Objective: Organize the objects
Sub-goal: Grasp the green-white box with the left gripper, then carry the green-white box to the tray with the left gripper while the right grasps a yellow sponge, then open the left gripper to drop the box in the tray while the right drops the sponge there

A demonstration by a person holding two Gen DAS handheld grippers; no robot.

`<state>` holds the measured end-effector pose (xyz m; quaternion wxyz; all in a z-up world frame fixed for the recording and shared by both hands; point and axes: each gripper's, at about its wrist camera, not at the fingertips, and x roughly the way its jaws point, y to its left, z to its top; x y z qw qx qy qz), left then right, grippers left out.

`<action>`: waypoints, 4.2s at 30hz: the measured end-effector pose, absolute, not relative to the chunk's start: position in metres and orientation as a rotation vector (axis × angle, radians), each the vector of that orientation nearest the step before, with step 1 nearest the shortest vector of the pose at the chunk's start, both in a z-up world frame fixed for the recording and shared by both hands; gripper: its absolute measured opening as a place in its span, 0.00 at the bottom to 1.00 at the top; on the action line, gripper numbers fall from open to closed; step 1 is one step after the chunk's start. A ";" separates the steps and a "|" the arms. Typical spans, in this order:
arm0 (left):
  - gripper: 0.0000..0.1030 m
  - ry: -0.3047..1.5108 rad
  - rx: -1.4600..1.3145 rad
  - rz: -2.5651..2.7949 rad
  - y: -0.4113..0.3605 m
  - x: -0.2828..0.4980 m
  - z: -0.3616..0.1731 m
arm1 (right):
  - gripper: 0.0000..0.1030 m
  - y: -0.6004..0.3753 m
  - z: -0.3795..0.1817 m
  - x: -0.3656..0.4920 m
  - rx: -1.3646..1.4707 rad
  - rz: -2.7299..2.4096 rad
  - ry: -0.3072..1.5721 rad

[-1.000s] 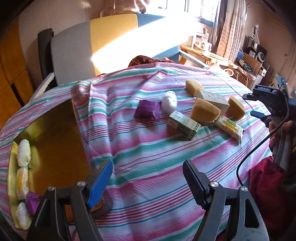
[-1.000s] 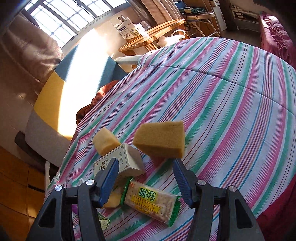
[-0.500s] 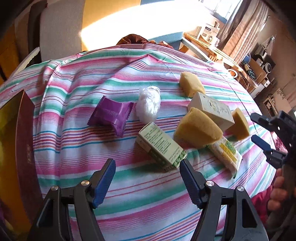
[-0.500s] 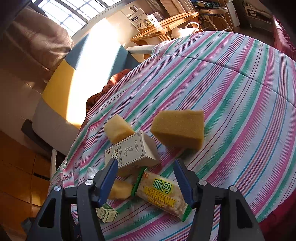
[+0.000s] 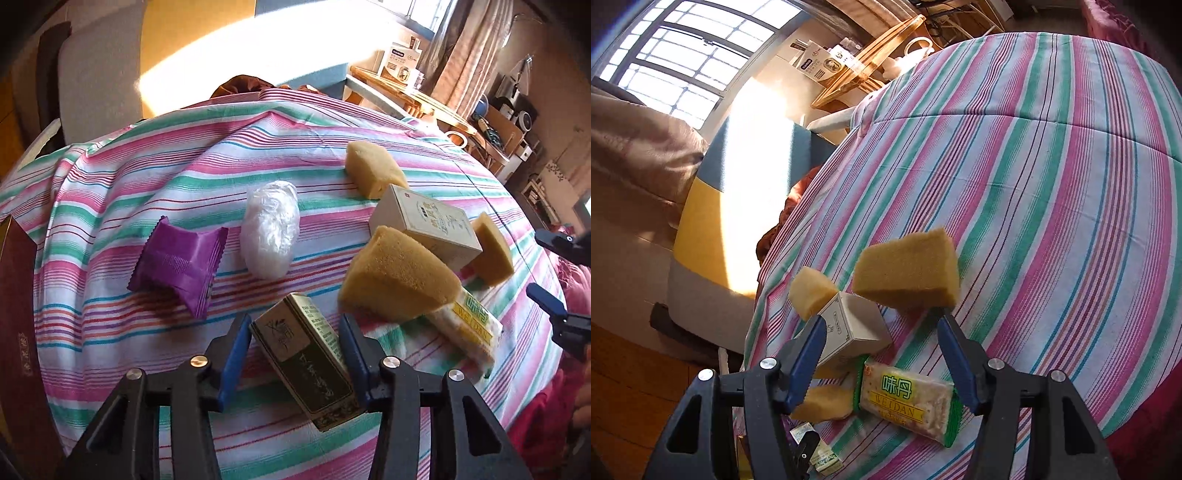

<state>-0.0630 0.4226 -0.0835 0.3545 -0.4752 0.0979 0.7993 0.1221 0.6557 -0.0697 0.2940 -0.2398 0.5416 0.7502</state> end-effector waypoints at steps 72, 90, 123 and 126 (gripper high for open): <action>0.29 0.107 -1.121 2.225 0.252 -0.044 -0.012 | 0.70 0.692 -0.095 0.056 -0.960 1.900 1.056; 0.29 0.034 -1.527 2.518 0.102 -0.250 -0.074 | 0.70 0.688 -0.085 0.056 -0.937 1.922 0.997; 0.66 0.003 -1.126 2.716 0.036 -0.076 0.006 | 0.70 0.378 0.058 -0.091 -1.106 2.819 0.379; 0.68 -0.010 -1.116 2.738 0.026 -0.069 0.006 | 0.70 0.309 0.041 -0.127 -1.322 2.883 0.352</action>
